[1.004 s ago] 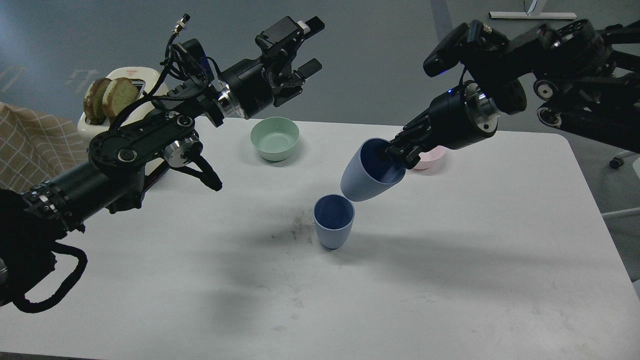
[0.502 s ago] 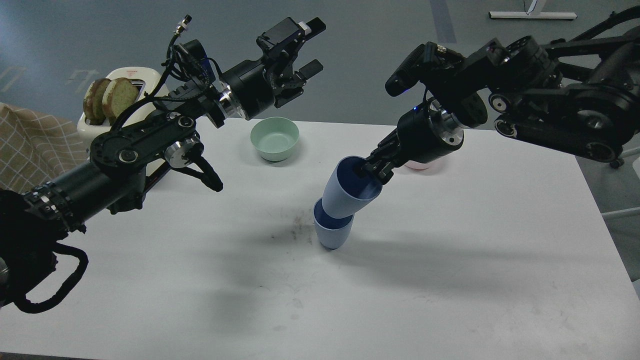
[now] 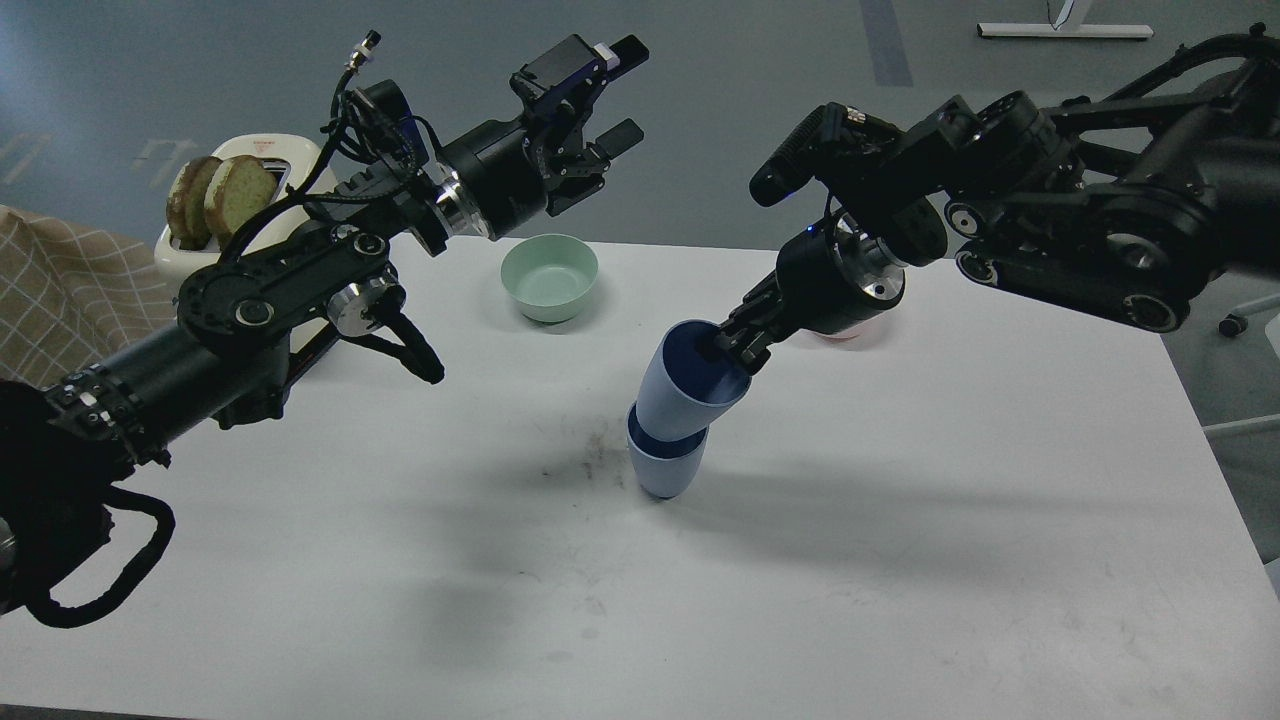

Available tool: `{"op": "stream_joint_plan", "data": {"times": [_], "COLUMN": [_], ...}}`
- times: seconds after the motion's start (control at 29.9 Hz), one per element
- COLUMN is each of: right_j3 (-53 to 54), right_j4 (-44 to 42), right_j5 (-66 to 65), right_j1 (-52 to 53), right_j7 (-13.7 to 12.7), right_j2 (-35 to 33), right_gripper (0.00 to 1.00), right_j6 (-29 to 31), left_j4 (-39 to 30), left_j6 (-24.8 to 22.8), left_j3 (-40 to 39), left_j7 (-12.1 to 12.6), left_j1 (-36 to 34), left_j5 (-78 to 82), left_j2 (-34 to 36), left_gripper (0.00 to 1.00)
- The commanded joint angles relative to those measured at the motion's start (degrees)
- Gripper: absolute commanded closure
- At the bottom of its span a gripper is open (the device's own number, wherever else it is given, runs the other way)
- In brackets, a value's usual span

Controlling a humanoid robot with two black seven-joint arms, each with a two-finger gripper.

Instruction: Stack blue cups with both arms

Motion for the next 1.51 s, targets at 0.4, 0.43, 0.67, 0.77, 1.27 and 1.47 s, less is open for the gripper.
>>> {"op": "stream_joint_plan", "data": {"times": [0.4, 0.43, 0.67, 0.77, 1.27, 1.47], "right_j3": [0.0, 0.0, 0.0, 0.0, 1.1, 2.7], "right_j4": [-0.7, -0.9, -1.1, -1.1, -2.7, -2.8], "right_j5": [0.0, 0.0, 0.1, 0.1, 6.8, 13.5], "right_j1": [-0.9, -0.9, -0.9, -0.9, 1.8, 4.8], "right_j7": [0.0, 0.0, 0.0, 0.0, 0.0, 0.0], "right_j2": [0.9, 1.3, 1.4, 1.4, -2.2, -9.5], "right_gripper": [0.94, 0.94, 0.79, 0.74, 0.55, 0.28], "right_j6": [0.0, 0.0, 0.0, 0.0, 0.0, 0.0], "left_j4": [0.0, 0.0, 0.0, 0.0, 1.2, 4.0], "left_j6": [0.0, 0.0, 0.0, 0.0, 0.3, 0.6], "left_j3": [-0.4, -0.4, -0.4, -0.5, -0.7, -1.2], "left_j7": [0.0, 0.0, 0.0, 0.0, 0.0, 0.0], "left_j1": [0.0, 0.0, 0.0, 0.0, 0.2, 0.0], "left_j5": [0.0, 0.0, 0.0, 0.0, 0.0, -0.1], "left_j2": [0.1, 0.1, 0.3, 0.3, 0.8, 0.4], "left_gripper": [0.02, 0.02, 0.02, 0.02, 0.02, 0.02]}}
